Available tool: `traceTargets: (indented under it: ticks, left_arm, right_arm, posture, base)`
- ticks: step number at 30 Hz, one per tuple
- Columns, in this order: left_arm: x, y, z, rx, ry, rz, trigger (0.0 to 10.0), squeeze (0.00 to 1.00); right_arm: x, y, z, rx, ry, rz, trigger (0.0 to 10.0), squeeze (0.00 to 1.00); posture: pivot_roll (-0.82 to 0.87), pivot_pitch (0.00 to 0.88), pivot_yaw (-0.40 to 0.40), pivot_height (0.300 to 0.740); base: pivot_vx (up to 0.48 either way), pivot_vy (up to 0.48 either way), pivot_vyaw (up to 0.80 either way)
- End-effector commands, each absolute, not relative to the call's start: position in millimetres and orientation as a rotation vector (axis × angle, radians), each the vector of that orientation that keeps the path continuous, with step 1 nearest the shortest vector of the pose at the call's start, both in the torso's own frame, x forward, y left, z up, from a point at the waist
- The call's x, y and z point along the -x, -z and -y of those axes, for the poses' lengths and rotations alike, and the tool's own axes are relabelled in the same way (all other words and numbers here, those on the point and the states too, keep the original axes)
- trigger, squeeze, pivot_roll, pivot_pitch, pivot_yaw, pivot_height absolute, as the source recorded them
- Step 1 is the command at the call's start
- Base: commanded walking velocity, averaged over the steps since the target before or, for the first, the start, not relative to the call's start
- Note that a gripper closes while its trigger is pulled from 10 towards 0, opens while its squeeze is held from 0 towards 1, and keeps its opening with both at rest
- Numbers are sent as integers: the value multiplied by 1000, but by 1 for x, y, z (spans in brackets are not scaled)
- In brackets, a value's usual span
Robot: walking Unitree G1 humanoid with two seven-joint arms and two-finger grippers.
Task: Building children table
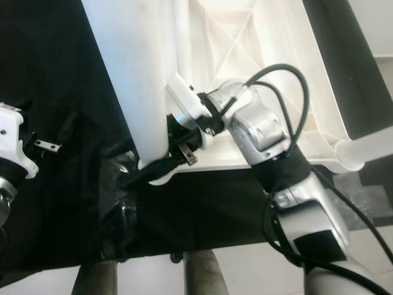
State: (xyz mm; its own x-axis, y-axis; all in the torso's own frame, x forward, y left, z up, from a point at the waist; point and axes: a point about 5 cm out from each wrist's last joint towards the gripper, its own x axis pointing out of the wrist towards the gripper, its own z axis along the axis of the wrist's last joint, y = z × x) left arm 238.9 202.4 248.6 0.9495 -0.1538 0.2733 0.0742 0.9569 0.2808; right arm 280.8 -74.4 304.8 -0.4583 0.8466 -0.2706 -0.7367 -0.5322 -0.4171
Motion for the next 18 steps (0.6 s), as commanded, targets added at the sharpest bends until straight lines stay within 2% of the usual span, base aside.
traceTargets:
  ticks: [1, 9, 14, 18]
  left_arm:
    - [-236, -245, -197, -264, 152, 298, 10000, 0]
    - [-236, -245, -195, -259, 164, 303, 10000, 0]
    - [-235, -246, -193, -250, 181, 309, 10000, 0]
    - [-225, -245, -188, -260, 288, 325, 10000, 0]
  right_arm:
    - [-277, -283, 69, 589, -2114, 217, 10000, 0]
    - [-286, -277, 66, 622, -2068, 225, 10000, 0]
    - [-290, -275, 67, 561, -2057, 209, 10000, 0]
    - [-298, -269, 71, 454, -2021, 185, 10000, 0]
  posture:
    - [76, 432, -130, 740]
    - [82, 419, -133, 740]
    - [85, 417, -136, 740]
    - [90, 416, -137, 740]
  base:
    - [0, 0, 0]
    - [0, 0, 0]
    - [0, 0, 0]
    - [0, 0, 0]
